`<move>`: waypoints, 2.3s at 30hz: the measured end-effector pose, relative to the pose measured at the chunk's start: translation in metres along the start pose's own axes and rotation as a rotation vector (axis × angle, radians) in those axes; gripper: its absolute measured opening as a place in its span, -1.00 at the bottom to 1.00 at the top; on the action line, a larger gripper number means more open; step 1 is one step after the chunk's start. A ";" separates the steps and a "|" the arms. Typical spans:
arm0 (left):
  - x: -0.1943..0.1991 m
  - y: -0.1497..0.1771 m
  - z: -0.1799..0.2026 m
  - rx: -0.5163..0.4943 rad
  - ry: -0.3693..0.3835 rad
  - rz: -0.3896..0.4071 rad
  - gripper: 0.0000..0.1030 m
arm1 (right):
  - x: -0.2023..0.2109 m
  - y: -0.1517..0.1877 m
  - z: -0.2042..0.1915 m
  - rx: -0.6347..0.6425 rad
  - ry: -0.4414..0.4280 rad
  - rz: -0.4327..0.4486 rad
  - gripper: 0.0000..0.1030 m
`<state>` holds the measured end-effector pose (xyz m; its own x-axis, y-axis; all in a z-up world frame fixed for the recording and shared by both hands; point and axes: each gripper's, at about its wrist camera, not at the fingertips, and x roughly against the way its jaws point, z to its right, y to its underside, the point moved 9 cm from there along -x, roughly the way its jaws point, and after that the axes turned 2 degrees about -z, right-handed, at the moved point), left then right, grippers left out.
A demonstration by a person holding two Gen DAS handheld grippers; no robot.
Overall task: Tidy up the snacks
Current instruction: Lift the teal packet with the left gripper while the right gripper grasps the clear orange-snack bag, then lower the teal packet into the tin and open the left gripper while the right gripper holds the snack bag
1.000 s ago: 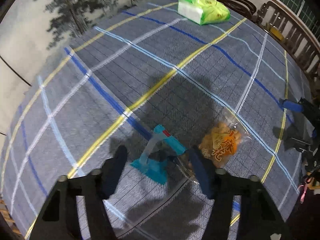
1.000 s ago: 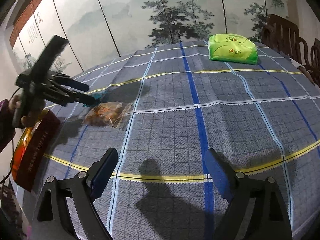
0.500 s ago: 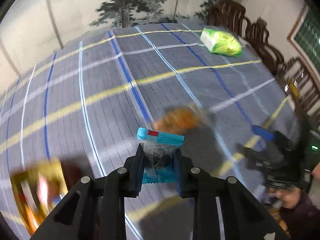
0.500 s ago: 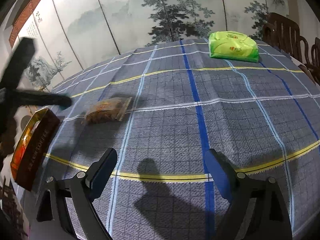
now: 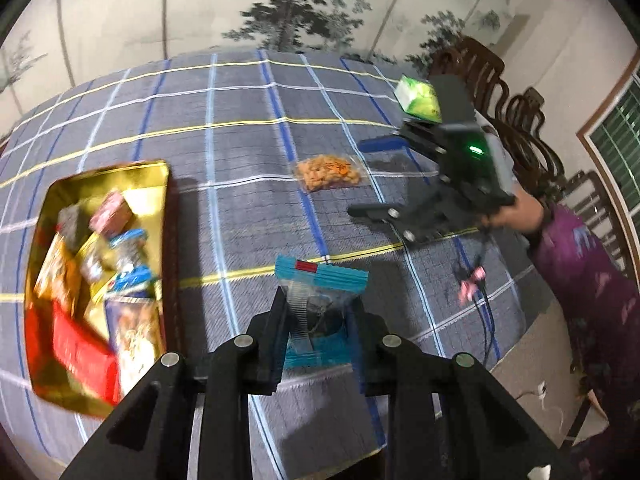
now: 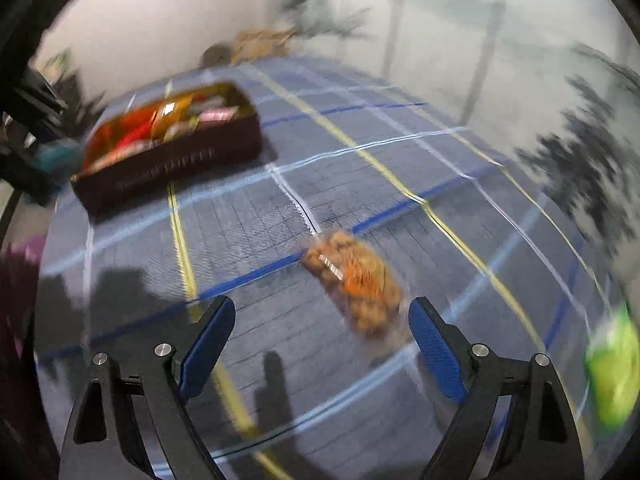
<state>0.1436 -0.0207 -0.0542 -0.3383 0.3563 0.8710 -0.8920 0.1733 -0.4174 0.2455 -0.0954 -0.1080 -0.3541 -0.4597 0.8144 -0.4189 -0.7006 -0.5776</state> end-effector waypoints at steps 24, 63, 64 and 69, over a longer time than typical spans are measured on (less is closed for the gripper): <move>0.048 0.026 -0.066 0.184 -0.048 0.113 -0.52 | 0.005 0.005 -0.059 -0.328 -0.083 0.022 -0.17; 0.053 0.040 -0.158 0.108 -0.230 0.222 -0.52 | -0.001 0.032 -0.064 -0.713 0.192 0.094 -0.17; 0.052 0.039 -0.159 0.107 -0.231 0.220 -0.52 | -0.001 0.032 -0.064 -0.714 0.195 0.093 -0.17; 0.048 0.034 -0.163 0.094 -0.238 0.223 -0.52 | -0.001 0.033 -0.063 -0.717 0.201 0.091 -0.17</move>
<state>0.1462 0.1513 -0.0690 -0.5789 0.1494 0.8016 -0.8081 0.0259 -0.5884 0.1796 -0.0833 -0.1315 -0.5302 -0.3421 0.7758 -0.7987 -0.1055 -0.5924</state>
